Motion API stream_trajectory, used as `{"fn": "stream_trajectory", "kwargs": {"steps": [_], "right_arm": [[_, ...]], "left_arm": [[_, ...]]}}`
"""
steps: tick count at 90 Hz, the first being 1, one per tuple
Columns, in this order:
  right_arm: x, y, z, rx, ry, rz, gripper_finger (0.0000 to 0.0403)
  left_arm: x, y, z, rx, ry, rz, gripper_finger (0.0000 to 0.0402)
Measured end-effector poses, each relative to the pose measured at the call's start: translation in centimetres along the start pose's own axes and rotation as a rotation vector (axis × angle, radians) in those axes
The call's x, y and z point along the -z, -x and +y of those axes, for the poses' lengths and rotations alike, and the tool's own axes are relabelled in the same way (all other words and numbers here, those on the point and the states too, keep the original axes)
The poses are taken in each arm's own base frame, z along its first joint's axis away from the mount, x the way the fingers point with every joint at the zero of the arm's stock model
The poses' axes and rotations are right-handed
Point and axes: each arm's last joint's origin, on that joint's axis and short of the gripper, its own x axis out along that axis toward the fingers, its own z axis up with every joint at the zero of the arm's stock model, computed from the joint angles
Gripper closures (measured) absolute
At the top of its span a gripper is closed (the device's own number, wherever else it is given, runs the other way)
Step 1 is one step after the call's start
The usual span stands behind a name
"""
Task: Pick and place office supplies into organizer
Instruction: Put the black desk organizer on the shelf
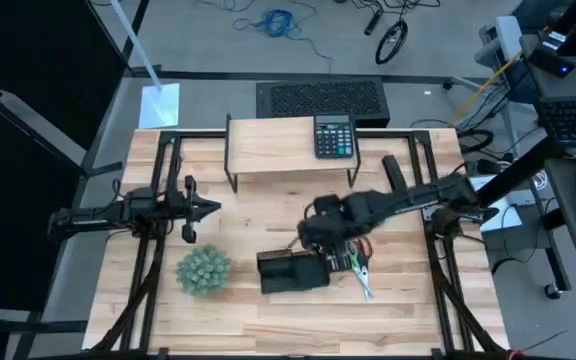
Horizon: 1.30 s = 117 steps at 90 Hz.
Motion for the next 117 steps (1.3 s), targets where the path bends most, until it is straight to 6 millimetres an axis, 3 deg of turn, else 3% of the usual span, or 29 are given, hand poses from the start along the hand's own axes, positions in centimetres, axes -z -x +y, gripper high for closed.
{"fn": "stream_trajectory", "kwargs": {"steps": [26, 52, 66, 90, 117], "right_arm": [[2.8, -5.2, 0.5, 0.021, -0.05, -0.15, 0.0271], [1.9, -7.1, -0.6, -0.01, -0.154, -0.232, 0.0269], [1.8, -8.4, -1.2, 0.003, -0.202, -0.195, 0.0244], [1.6, -12.3, -1.4, 0.015, -0.167, -0.108, 0.0187], [1.1, -16.4, -1.6, 0.023, -0.147, -0.1, 0.0194]], "left_arm": [[-0.2, 0.0, 0.0, -0.015, 0.026, -0.024, 0.0391], [-0.2, 0.0, 0.2, -0.079, 0.077, -0.025, 0.0391], [-0.3, 0.0, 0.2, -0.083, 0.073, -0.029, 0.0391], [-0.5, 0.0, 0.3, -0.09, 0.075, -0.049, 0.0391], [-0.5, 0.0, 0.3, -0.09, 0.08, -0.051, 0.0391]]}}
